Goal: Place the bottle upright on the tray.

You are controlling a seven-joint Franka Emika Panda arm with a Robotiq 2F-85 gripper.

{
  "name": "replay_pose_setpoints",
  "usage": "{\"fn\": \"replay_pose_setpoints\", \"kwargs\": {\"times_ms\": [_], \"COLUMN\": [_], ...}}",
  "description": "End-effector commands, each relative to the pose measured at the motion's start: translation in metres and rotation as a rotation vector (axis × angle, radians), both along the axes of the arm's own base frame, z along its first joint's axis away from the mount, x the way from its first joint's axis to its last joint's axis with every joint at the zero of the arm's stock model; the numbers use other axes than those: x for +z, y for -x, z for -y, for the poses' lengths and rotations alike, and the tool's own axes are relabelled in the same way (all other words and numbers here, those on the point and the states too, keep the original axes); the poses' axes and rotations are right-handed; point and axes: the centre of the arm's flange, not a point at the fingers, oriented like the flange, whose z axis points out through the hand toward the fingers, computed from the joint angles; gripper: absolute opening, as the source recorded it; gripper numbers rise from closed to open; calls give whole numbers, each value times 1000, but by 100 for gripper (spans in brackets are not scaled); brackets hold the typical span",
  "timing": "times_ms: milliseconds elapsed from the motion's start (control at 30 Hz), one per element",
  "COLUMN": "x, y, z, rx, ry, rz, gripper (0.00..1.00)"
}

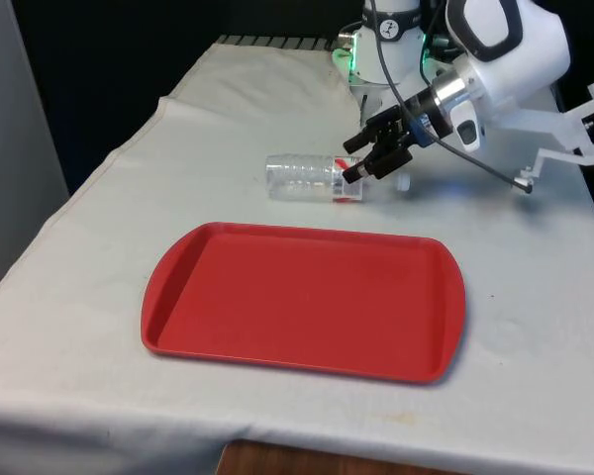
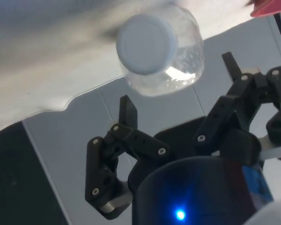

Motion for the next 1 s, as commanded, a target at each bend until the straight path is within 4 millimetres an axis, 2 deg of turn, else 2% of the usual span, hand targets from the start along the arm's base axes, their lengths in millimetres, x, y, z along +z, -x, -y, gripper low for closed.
{"fn": "replay_pose_setpoints", "kwargs": {"times_ms": [0,967], "x": [-2,-10], "y": [-1,-3], "z": [1,1], "rx": [10,9], "ry": [-4,5], "rz": [10,4], "gripper": [100,100]}}
